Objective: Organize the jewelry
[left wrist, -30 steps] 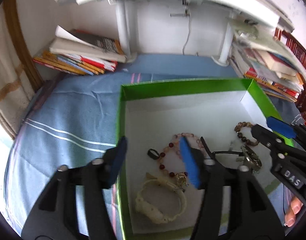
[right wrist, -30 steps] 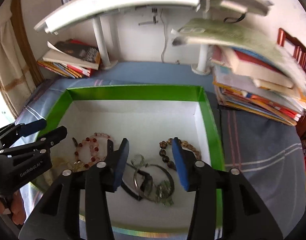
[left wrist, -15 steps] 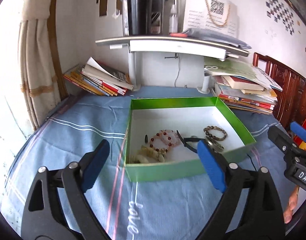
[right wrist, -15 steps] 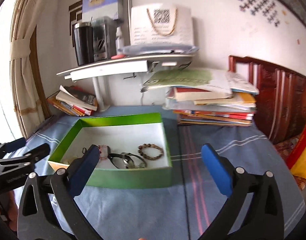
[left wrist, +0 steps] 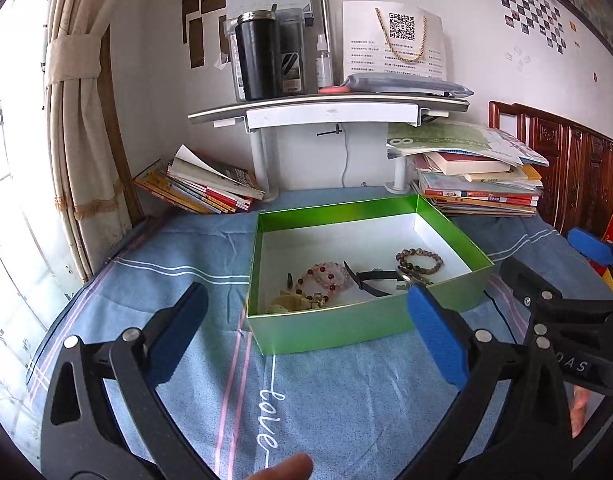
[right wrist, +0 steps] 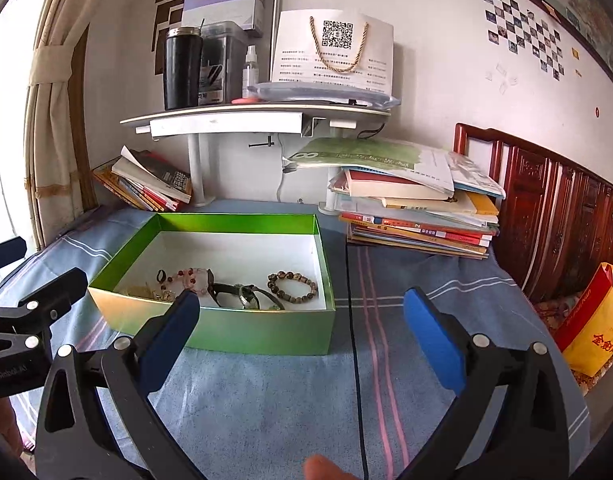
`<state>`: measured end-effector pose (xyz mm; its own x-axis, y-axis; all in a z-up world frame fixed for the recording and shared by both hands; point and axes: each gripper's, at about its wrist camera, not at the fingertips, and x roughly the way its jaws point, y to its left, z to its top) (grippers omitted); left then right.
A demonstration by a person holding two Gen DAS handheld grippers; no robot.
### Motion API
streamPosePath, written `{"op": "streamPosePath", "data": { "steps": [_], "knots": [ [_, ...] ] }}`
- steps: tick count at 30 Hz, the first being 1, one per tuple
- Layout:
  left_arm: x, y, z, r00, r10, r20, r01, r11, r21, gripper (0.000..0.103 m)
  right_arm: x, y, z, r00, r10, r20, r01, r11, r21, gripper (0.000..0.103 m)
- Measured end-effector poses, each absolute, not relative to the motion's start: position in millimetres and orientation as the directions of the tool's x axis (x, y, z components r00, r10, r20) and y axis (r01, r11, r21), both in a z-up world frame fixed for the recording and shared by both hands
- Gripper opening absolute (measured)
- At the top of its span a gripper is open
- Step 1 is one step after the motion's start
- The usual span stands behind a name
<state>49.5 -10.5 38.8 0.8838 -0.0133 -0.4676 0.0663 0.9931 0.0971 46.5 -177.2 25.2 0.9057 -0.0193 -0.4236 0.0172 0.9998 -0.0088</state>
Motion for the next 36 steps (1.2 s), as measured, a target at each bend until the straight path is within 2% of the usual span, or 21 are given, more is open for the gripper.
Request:
{"op": "streamPosePath", "data": {
  "steps": [36],
  "knots": [
    [54.9,-8.8,32.6,0.867,-0.021,-0.499,0.073,0.994,0.085,0.099,45.3,-174.5,26.3,0.903,-0.002,-0.430,0.002,1.000,0.000,0.100]
  ]
}}
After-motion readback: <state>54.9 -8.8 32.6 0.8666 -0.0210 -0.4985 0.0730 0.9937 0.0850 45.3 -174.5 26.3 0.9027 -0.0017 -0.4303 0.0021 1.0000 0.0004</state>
